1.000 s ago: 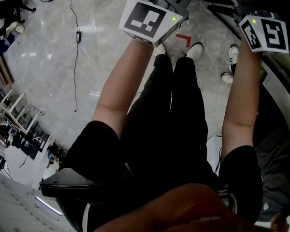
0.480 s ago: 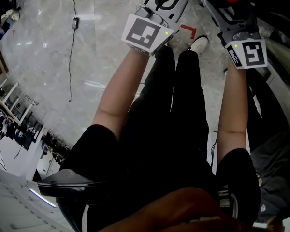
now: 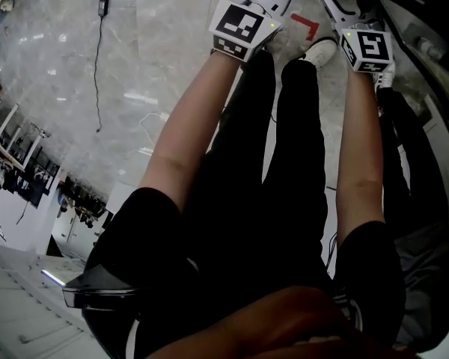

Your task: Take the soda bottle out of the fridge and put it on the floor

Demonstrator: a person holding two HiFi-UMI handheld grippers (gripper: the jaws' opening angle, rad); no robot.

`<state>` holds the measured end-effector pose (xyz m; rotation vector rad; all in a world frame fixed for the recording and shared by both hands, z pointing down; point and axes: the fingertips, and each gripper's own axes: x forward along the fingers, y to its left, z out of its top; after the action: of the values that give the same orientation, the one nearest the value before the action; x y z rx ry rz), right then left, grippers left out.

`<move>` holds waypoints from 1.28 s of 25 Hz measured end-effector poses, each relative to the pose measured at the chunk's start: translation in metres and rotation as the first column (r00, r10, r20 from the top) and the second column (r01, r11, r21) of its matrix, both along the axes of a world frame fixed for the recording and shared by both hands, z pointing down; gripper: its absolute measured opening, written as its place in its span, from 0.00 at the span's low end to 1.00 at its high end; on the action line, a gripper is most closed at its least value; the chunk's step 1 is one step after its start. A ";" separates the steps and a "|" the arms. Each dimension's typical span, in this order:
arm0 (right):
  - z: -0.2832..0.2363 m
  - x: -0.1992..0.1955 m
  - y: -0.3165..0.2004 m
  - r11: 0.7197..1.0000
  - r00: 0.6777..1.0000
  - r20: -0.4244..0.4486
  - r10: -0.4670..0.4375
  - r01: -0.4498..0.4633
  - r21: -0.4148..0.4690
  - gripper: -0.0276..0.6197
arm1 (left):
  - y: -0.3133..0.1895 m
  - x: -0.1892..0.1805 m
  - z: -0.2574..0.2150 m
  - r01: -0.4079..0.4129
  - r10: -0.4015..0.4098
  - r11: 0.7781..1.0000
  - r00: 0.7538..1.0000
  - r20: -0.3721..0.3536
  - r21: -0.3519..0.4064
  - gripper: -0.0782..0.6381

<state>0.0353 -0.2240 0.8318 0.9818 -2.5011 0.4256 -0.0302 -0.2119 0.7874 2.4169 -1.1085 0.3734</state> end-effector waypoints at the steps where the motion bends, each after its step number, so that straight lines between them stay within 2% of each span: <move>1: 0.022 0.003 0.001 1.000 1.000 -0.016 0.008 -0.009 -0.020 0.52 | 0.003 0.000 0.016 0.003 -0.003 1.000 1.000 0.006 -0.019 0.11; 5: 0.109 0.019 0.011 0.993 0.996 -0.076 0.050 -0.057 -0.099 0.52 | 0.010 -0.003 0.074 0.018 -0.017 0.997 1.000 0.018 -0.072 0.10; 10: 0.209 0.030 0.026 0.983 0.987 -0.156 0.029 -0.057 -0.175 0.52 | 0.013 -0.008 0.140 0.031 -0.030 0.992 0.999 0.011 -0.123 0.10; 13: 0.254 0.030 0.028 0.978 0.982 -0.188 0.014 -0.052 -0.200 0.52 | 0.013 -0.013 0.172 0.038 -0.043 0.986 0.999 -0.026 -0.160 0.10; 17: 0.298 0.028 0.027 0.976 0.977 -0.213 0.004 -0.051 -0.213 0.52 | 0.025 -0.008 0.204 -0.007 0.007 0.986 1.000 -0.001 -0.168 0.10; 22: 0.337 0.023 0.023 0.978 0.965 -0.260 -0.038 -0.017 -0.208 0.52 | 0.030 -0.012 0.223 -0.013 0.014 0.984 1.000 0.000 -0.178 0.10; 27: 0.343 0.003 0.028 0.981 0.946 -0.303 -0.114 0.059 -0.185 0.52 | 0.031 -0.029 0.229 0.004 -0.003 0.982 1.000 0.009 -0.189 0.10; 32: 0.327 -0.002 0.039 0.970 0.957 -0.266 -0.120 0.056 -0.236 0.52 | 0.034 -0.036 0.207 0.010 -0.006 0.983 1.000 0.018 -0.183 0.10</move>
<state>0.0332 -0.1845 1.1592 0.7776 -2.1780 0.4950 -0.0663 -0.1781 0.9945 2.2514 -1.0429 0.4733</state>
